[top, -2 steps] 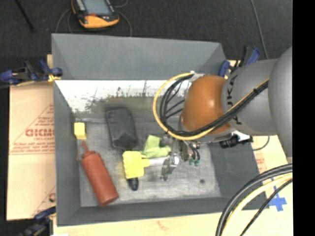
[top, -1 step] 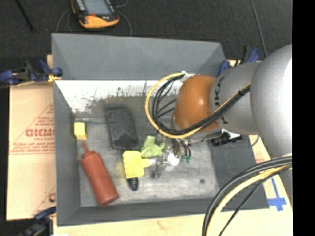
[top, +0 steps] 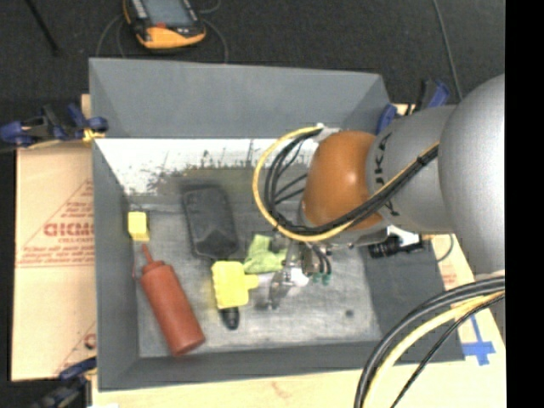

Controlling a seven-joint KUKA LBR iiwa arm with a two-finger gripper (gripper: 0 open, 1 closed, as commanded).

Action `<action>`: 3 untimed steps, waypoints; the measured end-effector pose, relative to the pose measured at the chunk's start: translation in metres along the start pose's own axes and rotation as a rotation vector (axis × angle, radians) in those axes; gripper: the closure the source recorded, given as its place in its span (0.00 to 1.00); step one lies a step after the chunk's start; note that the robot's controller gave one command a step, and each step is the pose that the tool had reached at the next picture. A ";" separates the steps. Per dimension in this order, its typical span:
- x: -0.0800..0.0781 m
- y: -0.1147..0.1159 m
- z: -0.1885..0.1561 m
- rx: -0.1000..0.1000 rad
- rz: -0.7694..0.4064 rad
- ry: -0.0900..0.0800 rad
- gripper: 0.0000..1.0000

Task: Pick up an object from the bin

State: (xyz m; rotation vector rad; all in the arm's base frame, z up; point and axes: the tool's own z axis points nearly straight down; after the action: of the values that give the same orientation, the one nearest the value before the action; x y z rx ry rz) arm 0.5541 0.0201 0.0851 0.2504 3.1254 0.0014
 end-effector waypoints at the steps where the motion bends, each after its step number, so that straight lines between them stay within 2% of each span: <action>1: -0.004 0.000 0.004 0.000 0.202 0.000 0.00; 2: -0.007 0.008 0.007 0.000 -0.074 -0.015 1.00; 3: -0.007 0.008 0.007 0.000 -0.074 -0.015 1.00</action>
Offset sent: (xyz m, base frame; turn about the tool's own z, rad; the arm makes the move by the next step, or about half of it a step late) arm 0.0015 0.0091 -0.0151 -0.0743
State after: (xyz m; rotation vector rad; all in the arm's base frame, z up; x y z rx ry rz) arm 0.5626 0.0267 0.0778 0.1334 3.1174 -0.0016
